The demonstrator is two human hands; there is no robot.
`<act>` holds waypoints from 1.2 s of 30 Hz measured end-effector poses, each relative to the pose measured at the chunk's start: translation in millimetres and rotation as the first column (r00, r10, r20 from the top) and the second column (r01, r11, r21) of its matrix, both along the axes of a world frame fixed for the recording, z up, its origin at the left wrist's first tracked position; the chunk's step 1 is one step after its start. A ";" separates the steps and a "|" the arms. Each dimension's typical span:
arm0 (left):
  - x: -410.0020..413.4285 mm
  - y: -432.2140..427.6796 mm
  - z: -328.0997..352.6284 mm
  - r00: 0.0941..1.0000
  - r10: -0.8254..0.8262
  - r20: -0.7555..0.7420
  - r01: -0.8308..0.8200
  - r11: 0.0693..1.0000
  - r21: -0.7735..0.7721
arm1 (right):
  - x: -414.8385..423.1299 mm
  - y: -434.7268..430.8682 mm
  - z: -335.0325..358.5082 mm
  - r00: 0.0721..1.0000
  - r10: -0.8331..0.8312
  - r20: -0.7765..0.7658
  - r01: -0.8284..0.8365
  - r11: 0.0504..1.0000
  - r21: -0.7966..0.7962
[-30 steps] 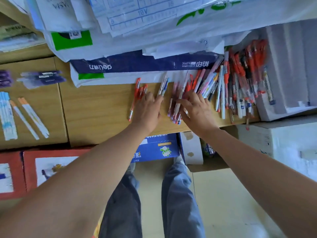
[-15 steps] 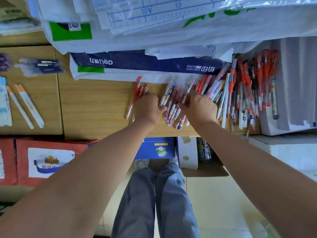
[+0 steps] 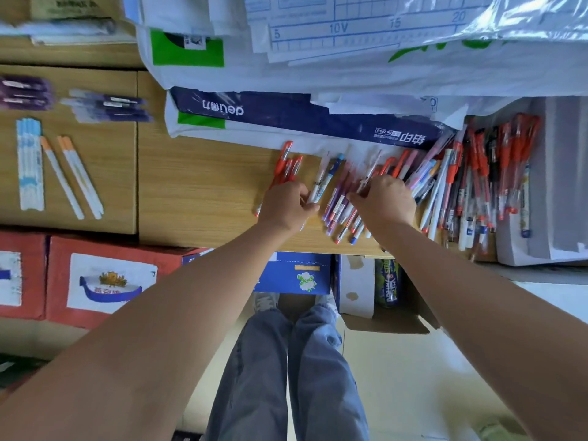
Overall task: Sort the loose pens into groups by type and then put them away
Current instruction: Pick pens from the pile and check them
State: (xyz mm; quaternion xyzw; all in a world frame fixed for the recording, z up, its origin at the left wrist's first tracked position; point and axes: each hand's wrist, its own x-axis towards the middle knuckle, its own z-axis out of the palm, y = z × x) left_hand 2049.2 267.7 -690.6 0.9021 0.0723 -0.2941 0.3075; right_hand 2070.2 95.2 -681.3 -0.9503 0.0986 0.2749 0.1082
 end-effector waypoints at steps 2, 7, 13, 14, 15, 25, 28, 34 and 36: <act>-3.3 2.0 -2.7 0.998 0.055 -0.008 -0.056 0.998 -0.019 | -2.6 4.1 0.1 1.000 0.028 -0.009 -0.028 1.000 -0.012; -11.2 8.0 -3.9 0.995 0.099 0.004 -0.099 0.994 -0.044 | -12.2 15.3 -0.5 0.994 0.111 -0.016 -0.112 0.992 -0.056; -14.6 17.2 5.1 0.977 0.207 -0.041 -0.211 0.967 -0.144 | -14.0 10.5 -3.0 0.979 -0.182 0.088 0.150 0.946 0.289; -14.9 19.4 6.9 0.963 0.257 -0.076 -0.267 0.945 -0.187 | -15.0 12.2 0.5 0.980 -0.175 0.090 0.132 0.923 0.360; -14.9 21.7 9.6 0.938 0.324 -0.126 -0.345 0.908 -0.238 | -16.1 15.1 4.5 0.986 -0.147 0.076 0.101 0.898 0.429; -19.0 81.3 55.0 0.730 0.575 -0.369 -0.678 0.541 -0.498 | -17.5 96.0 31.2 0.977 -0.012 -0.214 0.177 0.609 0.773; -24.2 112.8 53.2 0.705 0.598 -0.381 -0.704 0.522 -0.482 | -19.1 127.9 35.7 0.971 0.068 -0.229 0.135 0.634 0.761; -32.7 187.1 36.4 0.834 0.535 -0.136 -0.550 0.779 -0.302 | -25.5 205.2 26.5 0.978 -0.006 -0.207 0.146 0.728 0.670; -35.9 218.4 30.5 0.889 0.459 -0.007 -0.453 0.874 -0.176 | -30.3 232.6 16.1 0.966 -0.113 -0.233 0.241 0.727 0.643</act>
